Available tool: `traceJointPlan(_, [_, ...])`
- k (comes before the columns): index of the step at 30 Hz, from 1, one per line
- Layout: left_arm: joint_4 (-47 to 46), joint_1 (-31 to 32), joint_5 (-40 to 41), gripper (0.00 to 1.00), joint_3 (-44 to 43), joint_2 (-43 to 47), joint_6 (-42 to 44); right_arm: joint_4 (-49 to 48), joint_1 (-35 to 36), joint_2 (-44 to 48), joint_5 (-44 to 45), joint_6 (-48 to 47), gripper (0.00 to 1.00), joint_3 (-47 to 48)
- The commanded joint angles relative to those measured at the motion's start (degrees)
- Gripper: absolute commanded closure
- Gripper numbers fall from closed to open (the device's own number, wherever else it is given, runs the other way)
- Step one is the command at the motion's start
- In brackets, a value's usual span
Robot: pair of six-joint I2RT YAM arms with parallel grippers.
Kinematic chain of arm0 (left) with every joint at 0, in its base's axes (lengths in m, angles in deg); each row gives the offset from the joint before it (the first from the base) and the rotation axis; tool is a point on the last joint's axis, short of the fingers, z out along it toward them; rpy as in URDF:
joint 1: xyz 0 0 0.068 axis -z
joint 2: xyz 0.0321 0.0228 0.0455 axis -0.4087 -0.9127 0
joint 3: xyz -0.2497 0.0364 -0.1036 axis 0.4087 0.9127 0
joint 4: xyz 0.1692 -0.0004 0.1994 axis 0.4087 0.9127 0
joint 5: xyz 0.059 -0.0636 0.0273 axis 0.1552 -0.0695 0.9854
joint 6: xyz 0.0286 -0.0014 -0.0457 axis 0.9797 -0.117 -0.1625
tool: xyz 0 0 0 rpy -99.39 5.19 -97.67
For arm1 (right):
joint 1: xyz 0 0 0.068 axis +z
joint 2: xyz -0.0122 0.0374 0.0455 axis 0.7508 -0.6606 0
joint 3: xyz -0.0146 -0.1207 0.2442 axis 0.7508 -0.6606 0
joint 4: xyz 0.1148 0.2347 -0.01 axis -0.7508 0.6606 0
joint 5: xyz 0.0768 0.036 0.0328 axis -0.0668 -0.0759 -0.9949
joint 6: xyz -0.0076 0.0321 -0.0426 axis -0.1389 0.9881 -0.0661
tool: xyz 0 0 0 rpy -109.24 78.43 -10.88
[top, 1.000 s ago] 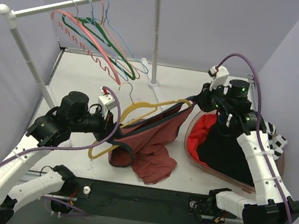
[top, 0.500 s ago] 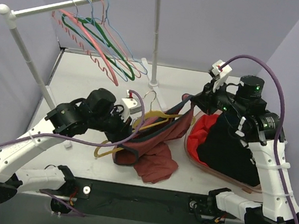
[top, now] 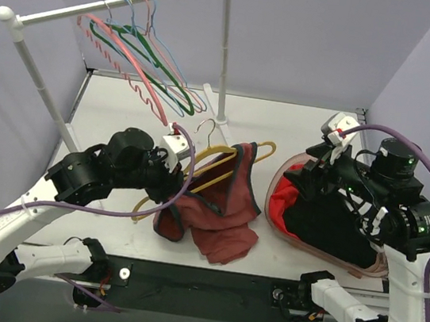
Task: Place the tank top on the hanger
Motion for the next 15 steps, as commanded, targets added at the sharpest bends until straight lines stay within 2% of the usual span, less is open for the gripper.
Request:
traceJointPlan(1, [-4.56, 0.12, -5.92, 1.00, -1.18, 3.91, 3.11, 2.14, -2.10, 0.24, -0.92, -2.07, 0.16, -0.14])
traceJointPlan(4, [-4.04, 0.21, -10.32, 1.00, -0.83, 4.80, 4.34, 6.61, -2.02, -0.99, -8.28, -7.16, 0.15, 0.39])
traceJointPlan(8, [-2.90, 0.12, -15.16, 1.00, -1.00, 4.98, 5.22, 10.66, -1.40, -2.40, -13.49, -14.36, 0.15, 0.03])
traceJointPlan(15, [-1.67, 0.12, -19.47, 1.00, -1.27, 4.27, 6.45, 18.83, 2.73, -5.57, -13.51, -22.02, 0.16, 1.45])
